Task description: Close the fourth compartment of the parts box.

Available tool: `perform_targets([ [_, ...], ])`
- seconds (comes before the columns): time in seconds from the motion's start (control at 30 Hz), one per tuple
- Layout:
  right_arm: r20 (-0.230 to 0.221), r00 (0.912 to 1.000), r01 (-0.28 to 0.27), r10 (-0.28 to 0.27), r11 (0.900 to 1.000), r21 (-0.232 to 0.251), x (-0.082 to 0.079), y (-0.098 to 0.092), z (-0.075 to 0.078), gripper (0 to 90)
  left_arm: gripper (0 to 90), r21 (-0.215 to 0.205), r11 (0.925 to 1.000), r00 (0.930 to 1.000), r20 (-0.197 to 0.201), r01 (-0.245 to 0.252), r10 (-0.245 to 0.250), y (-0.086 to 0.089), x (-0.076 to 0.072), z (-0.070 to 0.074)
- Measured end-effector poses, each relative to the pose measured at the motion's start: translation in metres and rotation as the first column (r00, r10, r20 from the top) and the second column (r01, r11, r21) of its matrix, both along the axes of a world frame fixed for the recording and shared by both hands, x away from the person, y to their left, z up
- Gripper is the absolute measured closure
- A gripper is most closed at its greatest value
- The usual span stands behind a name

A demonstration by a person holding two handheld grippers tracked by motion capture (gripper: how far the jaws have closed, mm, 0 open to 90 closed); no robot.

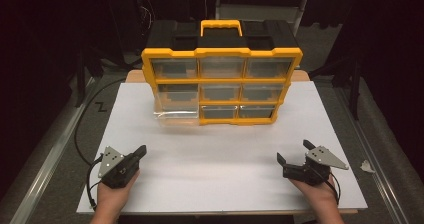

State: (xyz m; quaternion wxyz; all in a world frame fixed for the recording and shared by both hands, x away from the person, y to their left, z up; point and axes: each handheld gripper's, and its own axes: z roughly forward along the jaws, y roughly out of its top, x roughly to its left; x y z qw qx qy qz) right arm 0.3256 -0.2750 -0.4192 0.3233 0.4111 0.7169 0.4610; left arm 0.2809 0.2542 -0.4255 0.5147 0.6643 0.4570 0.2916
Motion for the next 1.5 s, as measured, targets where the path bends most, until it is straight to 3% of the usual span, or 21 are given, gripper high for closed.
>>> perform_targets([
  [0.07, -0.001, 1.0, -0.001, 0.001, 1.0, 0.0, 0.0, 0.0, 0.0, 1.0, 89.4, -0.032, 0.9995, 1.0, 0.0, 0.003, -0.003, -0.001, -0.001, 0.002],
  [0.2, -0.002, 1.0, 0.0, 0.0, 1.0, 0.0, 0.0, -0.001, 0.0, 1.0, 89.3, -0.041, 0.9989, 0.9997, 0.017, 0.021, -0.02, -0.009, -0.003, 0.004],
  [0.33, 0.002, 1.0, -0.004, 0.004, 1.0, 0.001, 0.0, -0.001, 0.0, 1.0, 89.6, -0.025, 0.9982, 0.9981, 0.031, 0.054, -0.053, -0.02, -0.004, 0.006],
  [0.4, 0.004, 1.0, -0.004, 0.004, 1.0, -0.002, 0.0, -0.001, 0.0, 1.0, 89.6, -0.036, 0.9973, 0.9978, 0.017, 0.065, -0.064, -0.024, -0.003, 0.005],
  [0.77, 0.003, 1.0, -0.009, 0.009, 1.0, 0.004, 0.0, -0.003, 0.0, 0.9, 88.9, -0.045, 0.9959, 0.9967, 0.023, 0.078, -0.077, -0.052, 0.003, 0.015],
  [1.07, 0.009, 0.9999, -0.006, 0.006, 1.0, 0.002, -0.001, -0.004, 0.001, 0.9, 89.7, -0.038, 0.9985, 0.9962, 0.079, 0.039, -0.036, -0.067, 0.007, 0.029],
  [1.33, 0.011, 0.9999, -0.009, 0.009, 1.0, 0.001, -0.001, -0.004, 0.002, 0.9, 89.7, -0.034, 0.9993, 0.9957, 0.092, 0.014, -0.01, -0.077, 0.013, 0.04],
  [1.5, 0.01, 0.9999, -0.009, 0.009, 1.0, -0.003, -0.002, -0.004, 0.001, 0.9, 89.7, -0.035, 0.9994, 0.997, 0.078, 0.008, -0.005, -0.08, 0.016, 0.047],
])
